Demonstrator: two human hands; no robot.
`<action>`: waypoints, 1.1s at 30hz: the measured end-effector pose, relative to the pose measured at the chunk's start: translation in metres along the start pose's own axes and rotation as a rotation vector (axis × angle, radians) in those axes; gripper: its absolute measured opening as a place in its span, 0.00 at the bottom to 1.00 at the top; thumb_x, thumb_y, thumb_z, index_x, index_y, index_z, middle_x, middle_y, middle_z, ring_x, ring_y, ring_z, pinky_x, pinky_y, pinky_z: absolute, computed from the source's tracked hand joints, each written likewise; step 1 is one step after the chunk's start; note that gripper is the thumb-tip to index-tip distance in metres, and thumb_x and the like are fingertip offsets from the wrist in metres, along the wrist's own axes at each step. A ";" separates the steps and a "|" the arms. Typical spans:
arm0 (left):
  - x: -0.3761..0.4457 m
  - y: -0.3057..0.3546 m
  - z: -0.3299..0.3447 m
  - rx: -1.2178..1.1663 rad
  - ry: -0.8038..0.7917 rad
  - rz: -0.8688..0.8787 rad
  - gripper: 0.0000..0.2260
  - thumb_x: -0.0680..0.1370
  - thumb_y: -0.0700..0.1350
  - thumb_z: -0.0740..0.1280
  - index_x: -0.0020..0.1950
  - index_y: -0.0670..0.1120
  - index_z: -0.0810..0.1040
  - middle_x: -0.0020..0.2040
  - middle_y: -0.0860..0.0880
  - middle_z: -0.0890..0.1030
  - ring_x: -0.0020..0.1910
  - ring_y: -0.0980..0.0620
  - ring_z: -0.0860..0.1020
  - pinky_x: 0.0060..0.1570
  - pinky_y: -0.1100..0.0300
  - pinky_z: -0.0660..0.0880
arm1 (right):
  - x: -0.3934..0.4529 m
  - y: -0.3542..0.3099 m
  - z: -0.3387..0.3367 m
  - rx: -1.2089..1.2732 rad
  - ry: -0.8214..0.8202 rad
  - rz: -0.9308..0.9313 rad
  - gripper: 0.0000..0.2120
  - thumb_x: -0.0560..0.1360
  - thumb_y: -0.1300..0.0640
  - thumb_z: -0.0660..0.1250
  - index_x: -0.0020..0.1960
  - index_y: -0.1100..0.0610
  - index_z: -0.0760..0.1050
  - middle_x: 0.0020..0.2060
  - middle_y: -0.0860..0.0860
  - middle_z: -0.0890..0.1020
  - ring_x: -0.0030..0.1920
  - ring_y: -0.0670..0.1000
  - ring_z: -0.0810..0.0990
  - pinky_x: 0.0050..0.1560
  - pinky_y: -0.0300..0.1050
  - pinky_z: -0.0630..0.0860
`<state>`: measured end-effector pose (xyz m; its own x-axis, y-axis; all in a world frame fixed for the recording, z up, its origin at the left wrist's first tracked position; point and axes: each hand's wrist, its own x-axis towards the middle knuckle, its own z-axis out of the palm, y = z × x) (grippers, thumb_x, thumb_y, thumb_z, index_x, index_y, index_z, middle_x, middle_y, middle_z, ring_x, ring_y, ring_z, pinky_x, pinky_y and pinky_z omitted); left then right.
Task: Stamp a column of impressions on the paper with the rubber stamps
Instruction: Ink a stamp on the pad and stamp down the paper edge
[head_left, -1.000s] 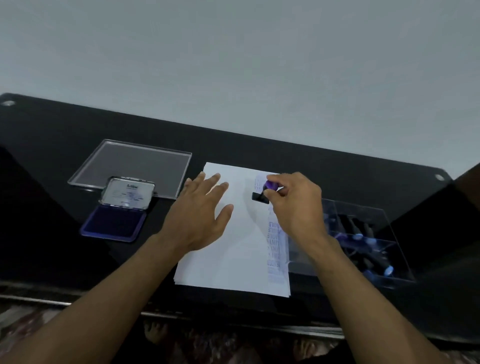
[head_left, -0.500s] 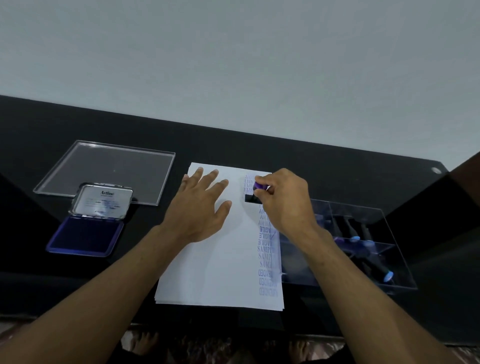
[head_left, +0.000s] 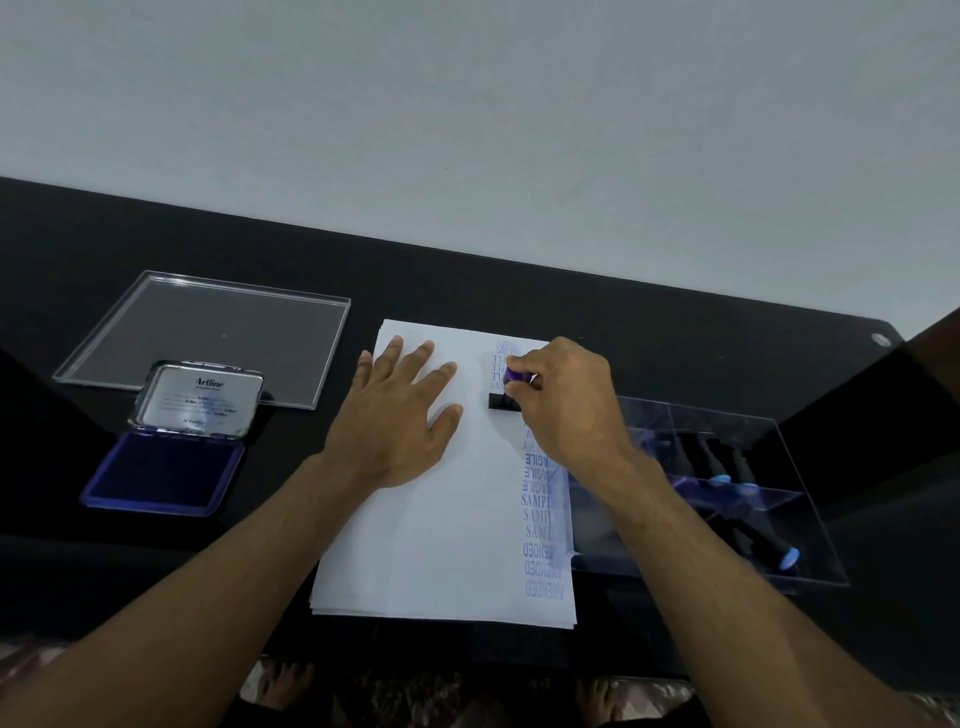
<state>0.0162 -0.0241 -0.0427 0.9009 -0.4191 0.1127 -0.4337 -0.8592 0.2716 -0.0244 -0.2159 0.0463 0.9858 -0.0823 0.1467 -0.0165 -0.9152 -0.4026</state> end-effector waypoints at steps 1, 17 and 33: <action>0.000 0.000 0.000 -0.001 -0.002 -0.001 0.35 0.77 0.67 0.42 0.80 0.55 0.63 0.82 0.49 0.57 0.82 0.43 0.49 0.78 0.38 0.46 | 0.000 0.000 0.001 0.002 -0.002 0.001 0.10 0.78 0.58 0.69 0.59 0.57 0.82 0.51 0.53 0.83 0.45 0.51 0.82 0.51 0.42 0.81; 0.002 -0.002 0.004 0.003 0.004 -0.006 0.35 0.77 0.68 0.41 0.80 0.56 0.62 0.82 0.50 0.56 0.82 0.44 0.49 0.79 0.39 0.46 | 0.008 -0.002 0.007 0.002 -0.063 0.108 0.09 0.76 0.55 0.72 0.54 0.56 0.83 0.49 0.52 0.84 0.44 0.50 0.83 0.55 0.48 0.81; 0.001 -0.003 0.004 0.007 0.006 -0.003 0.34 0.78 0.68 0.41 0.80 0.56 0.62 0.82 0.49 0.57 0.82 0.44 0.49 0.79 0.39 0.47 | 0.011 0.000 0.010 -0.024 -0.075 0.112 0.08 0.77 0.54 0.71 0.54 0.56 0.83 0.47 0.51 0.82 0.43 0.49 0.81 0.53 0.43 0.80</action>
<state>0.0184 -0.0236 -0.0474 0.9023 -0.4147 0.1179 -0.4311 -0.8626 0.2648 -0.0116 -0.2131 0.0387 0.9872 -0.1557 0.0333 -0.1305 -0.9110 -0.3912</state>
